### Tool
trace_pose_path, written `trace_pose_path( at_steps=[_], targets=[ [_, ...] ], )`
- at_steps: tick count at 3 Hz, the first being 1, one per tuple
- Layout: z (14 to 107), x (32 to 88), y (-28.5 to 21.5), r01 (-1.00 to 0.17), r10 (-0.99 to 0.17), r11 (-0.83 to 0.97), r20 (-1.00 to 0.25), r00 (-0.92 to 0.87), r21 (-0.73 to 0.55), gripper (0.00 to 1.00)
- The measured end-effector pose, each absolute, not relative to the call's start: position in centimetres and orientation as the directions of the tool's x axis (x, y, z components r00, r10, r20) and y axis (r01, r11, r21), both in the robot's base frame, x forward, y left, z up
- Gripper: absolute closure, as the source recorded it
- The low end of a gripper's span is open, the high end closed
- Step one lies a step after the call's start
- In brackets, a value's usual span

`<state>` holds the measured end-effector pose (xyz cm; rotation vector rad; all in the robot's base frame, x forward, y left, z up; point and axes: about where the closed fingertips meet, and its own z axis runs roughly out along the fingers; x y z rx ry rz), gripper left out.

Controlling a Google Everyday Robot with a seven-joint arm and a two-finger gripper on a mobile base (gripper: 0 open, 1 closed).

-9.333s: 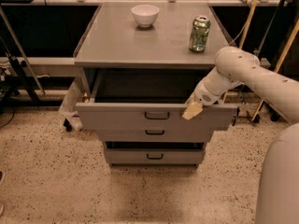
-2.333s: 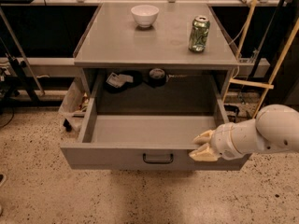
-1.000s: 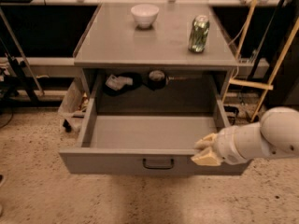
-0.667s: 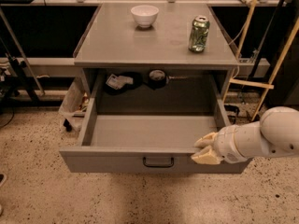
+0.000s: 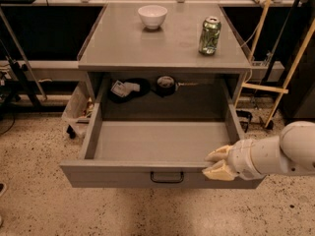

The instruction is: Open top drawer

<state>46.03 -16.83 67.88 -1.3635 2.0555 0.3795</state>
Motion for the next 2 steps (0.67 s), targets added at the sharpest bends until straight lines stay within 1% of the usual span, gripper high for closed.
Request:
trace_pose_path(
  at_steps=[1, 2],
  targets=[
    [67.57, 44.77, -17.24, -0.894, -0.707, 0.438, -0.652, -0.274, -0.099, 1.0],
    [67.76, 44.73, -17.22, -0.894, -0.707, 0.438, -0.652, -0.274, -0.099, 1.0]
  ],
)
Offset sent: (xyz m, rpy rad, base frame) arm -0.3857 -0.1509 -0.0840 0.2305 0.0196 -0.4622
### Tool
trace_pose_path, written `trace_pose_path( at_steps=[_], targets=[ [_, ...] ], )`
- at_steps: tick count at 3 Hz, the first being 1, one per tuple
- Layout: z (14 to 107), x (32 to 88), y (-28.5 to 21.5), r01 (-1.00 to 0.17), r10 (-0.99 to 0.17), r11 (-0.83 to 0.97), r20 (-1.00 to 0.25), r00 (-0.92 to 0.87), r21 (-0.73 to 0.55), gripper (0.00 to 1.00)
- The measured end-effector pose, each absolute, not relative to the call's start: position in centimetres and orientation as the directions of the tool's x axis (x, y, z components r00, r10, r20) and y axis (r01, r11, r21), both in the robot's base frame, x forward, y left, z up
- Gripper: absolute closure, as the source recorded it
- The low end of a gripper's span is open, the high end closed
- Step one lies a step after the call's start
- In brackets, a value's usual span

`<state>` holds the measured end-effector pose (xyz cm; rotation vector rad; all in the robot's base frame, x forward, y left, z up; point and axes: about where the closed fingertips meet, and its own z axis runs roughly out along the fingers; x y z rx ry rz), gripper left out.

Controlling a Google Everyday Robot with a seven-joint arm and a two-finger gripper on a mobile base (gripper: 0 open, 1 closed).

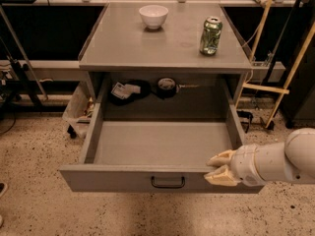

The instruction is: Open top drawer

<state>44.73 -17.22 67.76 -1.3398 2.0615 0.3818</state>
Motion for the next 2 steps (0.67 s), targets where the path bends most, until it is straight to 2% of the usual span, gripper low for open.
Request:
trace_pose_path(
  at_steps=[2],
  targets=[
    [67.68, 43.64, -17.32, -0.888, -0.699, 0.451, -0.657, -0.284, -0.096, 1.0]
  ],
)
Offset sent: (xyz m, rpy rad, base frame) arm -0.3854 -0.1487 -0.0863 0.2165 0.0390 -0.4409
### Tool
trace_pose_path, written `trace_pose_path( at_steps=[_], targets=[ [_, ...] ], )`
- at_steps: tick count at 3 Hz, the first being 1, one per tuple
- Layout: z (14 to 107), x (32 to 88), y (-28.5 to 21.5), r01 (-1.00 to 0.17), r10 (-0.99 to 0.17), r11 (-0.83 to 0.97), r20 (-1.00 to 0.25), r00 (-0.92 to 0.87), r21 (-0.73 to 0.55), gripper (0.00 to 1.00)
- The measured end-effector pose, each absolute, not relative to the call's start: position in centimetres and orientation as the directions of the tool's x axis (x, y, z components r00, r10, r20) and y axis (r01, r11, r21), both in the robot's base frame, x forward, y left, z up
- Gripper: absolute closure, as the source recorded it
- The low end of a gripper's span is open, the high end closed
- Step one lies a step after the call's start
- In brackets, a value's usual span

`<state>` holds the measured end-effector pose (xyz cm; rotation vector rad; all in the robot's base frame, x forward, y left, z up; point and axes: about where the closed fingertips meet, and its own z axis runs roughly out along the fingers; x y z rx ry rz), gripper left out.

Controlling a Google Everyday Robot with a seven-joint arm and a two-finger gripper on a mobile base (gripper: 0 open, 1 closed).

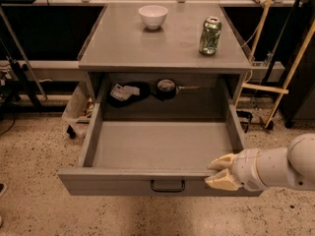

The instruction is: Open top drawer

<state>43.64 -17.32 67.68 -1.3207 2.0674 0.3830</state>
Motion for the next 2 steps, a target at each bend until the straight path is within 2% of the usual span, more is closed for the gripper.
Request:
trace_pose_path(
  at_steps=[2],
  targets=[
    [67.9, 40.9, -17.2, -0.875, -0.685, 0.471, -0.672, -0.28, -0.116, 1.0]
  ],
)
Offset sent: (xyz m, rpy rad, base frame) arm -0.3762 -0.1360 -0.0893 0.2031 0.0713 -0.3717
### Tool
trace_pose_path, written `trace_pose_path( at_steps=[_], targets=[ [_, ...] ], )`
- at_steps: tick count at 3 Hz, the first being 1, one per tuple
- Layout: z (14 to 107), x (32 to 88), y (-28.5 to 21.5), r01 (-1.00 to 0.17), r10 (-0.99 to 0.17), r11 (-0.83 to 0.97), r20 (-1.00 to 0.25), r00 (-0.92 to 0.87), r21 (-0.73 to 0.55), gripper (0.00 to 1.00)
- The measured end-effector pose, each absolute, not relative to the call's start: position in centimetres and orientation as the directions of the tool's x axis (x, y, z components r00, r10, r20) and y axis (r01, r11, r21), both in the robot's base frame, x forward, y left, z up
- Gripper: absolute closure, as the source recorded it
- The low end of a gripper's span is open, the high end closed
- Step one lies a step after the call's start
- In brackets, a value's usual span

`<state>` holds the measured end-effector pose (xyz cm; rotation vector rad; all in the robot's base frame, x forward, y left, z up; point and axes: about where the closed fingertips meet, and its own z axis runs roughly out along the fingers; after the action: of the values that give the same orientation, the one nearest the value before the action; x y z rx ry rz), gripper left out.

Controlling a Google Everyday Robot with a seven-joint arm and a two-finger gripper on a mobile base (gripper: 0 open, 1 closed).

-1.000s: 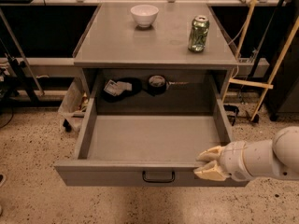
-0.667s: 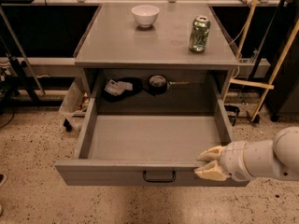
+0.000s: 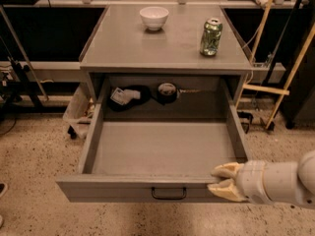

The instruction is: Open top drawer

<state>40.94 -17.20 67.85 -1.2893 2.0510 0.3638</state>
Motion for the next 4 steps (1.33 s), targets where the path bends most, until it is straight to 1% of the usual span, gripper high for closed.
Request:
trace_pose_path(
  at_steps=[1, 4],
  targets=[
    [68.12, 41.01, -17.16, -0.875, -0.685, 0.471, -0.672, -0.28, -0.116, 0.82],
    [68.13, 41.0, -17.15, -0.875, -0.685, 0.47, -0.672, -0.28, -0.116, 0.12]
  ],
)
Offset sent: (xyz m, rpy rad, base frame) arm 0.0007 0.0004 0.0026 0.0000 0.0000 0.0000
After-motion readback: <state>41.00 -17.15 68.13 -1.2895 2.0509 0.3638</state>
